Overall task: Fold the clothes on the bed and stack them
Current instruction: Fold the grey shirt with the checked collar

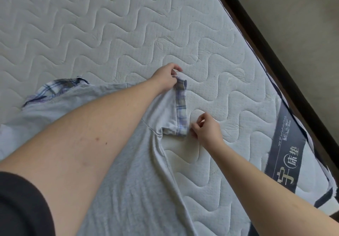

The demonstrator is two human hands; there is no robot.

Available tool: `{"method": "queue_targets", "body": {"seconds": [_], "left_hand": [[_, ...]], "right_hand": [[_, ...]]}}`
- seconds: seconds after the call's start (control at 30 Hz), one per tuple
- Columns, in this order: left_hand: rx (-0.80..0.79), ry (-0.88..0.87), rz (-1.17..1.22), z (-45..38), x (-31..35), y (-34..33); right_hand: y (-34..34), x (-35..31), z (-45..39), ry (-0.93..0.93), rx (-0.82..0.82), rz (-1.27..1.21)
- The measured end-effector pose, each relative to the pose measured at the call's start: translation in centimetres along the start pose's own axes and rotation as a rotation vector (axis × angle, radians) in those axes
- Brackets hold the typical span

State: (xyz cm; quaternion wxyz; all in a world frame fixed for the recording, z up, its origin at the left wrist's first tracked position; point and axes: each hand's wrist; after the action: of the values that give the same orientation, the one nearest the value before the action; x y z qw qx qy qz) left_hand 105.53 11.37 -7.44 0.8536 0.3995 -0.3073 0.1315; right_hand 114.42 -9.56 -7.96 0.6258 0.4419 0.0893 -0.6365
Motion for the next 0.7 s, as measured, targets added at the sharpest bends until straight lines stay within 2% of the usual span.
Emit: {"method": "queue_targets", "body": {"seconds": [0.07,0.13,0.23,0.4,0.5,0.6,0.7], "left_hand": [[-0.075,0.025,-0.164,0.2,0.2,0.1],[-0.088,0.059,-0.317,0.4,0.1,0.1],[0.044,0.074,-0.291,1.0,0.1,-0.2],[0.383,-0.018,-0.294,3.4,0.2,0.3],[0.348,-0.029,-0.283,6.2,-1.3,0.4],[0.380,-0.021,-0.326,10.5,-4.1,-0.6],[0.458,0.091,-0.217,15.5,-7.4,-2.7]], "right_hand": [[-0.4,-0.2,0.1,-0.049,-0.025,-0.052],[-1.1,-0.7,0.3,-0.062,-0.112,0.061],[-2.1,-0.8,0.6,-0.042,-0.216,0.244],[-2.2,-0.1,1.5,-0.056,-0.054,0.280],[-2.1,-0.1,2.7,-0.023,0.090,0.276],[-3.0,-0.7,4.6,0.171,0.059,0.313],[-5.2,-0.9,6.5,0.252,-0.025,0.322]]}}
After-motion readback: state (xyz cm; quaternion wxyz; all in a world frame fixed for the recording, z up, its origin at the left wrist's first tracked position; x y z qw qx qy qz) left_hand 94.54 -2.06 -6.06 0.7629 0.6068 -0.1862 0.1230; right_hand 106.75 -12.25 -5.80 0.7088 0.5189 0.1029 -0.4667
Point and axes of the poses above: each hand's wrist, its own z-axis away from the middle knuckle, its own y-axis out of the back of the hand, x = y × z, and after that the axes turned 2 degrees about y, right-handed
